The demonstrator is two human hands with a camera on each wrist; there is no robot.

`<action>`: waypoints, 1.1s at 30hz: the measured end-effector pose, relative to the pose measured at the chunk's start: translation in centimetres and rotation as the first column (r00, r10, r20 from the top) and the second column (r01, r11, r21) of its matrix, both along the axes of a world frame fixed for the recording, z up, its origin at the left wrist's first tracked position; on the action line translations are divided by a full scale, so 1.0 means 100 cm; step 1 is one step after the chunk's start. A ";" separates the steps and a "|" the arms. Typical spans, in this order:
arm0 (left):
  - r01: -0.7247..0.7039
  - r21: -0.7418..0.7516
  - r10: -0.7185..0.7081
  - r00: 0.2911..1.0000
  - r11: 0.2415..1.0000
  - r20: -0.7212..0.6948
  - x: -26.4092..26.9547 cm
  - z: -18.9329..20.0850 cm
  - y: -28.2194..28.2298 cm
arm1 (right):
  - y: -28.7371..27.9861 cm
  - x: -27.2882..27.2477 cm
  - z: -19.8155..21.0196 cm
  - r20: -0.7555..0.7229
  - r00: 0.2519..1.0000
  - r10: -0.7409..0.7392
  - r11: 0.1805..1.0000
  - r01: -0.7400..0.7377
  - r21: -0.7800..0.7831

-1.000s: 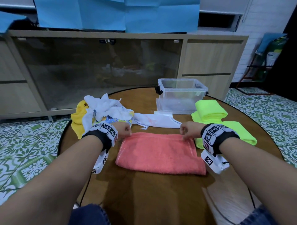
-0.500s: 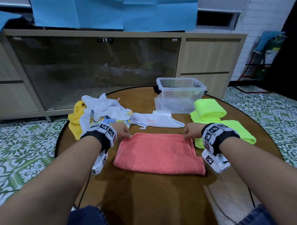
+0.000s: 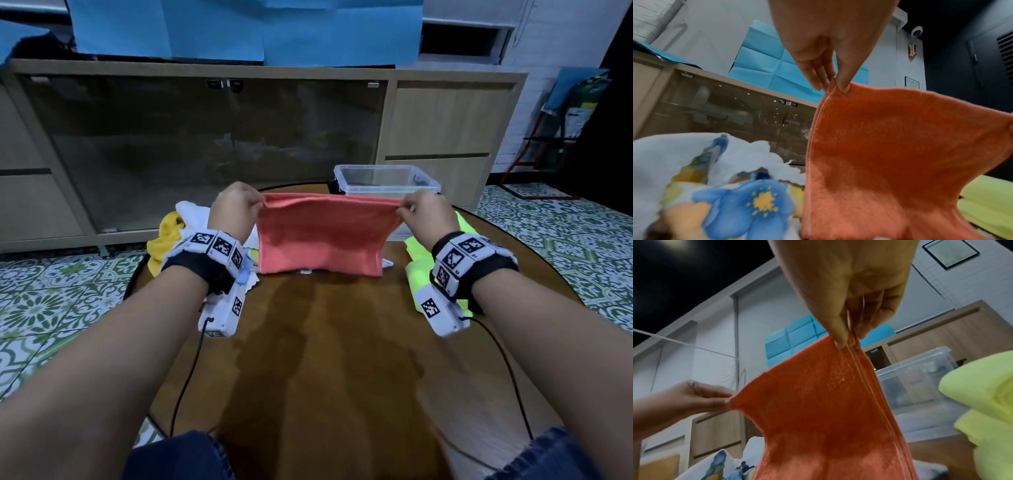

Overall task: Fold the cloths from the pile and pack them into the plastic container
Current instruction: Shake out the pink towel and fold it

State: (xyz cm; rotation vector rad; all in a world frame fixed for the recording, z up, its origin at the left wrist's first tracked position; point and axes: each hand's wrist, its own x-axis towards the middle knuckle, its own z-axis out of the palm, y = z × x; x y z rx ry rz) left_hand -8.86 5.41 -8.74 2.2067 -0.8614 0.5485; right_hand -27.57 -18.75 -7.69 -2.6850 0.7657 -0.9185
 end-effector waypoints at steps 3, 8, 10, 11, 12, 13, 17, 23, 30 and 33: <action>0.037 0.049 -0.037 0.999 0.998 -0.011 -0.002 -0.004 0.005 | 0.001 -0.003 0.002 0.039 0.999 0.002 0.999 -0.004 0.054; 0.019 -0.096 -0.025 0.998 0.995 -0.058 -0.004 0.013 0.006 | 0.001 0.001 0.012 0.245 0.969 0.037 0.988 -0.071 0.134; 0.014 -0.074 -0.019 0.998 0.997 -0.068 -0.005 0.016 0.005 | -0.001 0.002 0.012 0.286 0.958 0.021 0.977 -0.080 0.196; 0.008 -0.069 -0.013 0.997 0.998 -0.072 -0.005 0.017 0.006 | -0.003 0.002 0.011 0.293 0.956 0.016 0.970 -0.085 0.226; 0.000 -0.074 -0.006 0.997 0.997 -0.077 -0.006 0.016 0.006 | -0.006 0.002 0.009 0.291 0.957 0.010 0.965 -0.086 0.248; -0.007 -0.084 0.000 0.997 0.996 -0.083 -0.006 0.016 0.007 | -0.007 0.002 0.008 0.279 0.960 0.000 0.961 -0.077 0.265; 0.003 -0.133 -0.017 0.994 0.991 -0.105 -0.008 0.019 0.006 | -0.012 0.001 0.007 0.249 0.968 -0.028 0.958 -0.045 0.282; 0.044 -0.182 -0.063 0.993 0.982 -0.101 -0.014 0.025 0.002 | -0.021 -0.001 0.010 0.273 0.961 -0.036 0.953 -0.049 0.298; 0.105 -0.334 -0.110 0.994 0.937 0.002 -0.029 0.049 0.011 | -0.003 -0.013 0.047 0.537 0.842 0.048 0.929 -0.235 0.285; 0.141 -0.408 -0.106 0.989 0.902 0.108 -0.042 0.064 0.015 | 0.009 -0.020 0.069 0.598 0.800 0.046 0.936 -0.243 0.254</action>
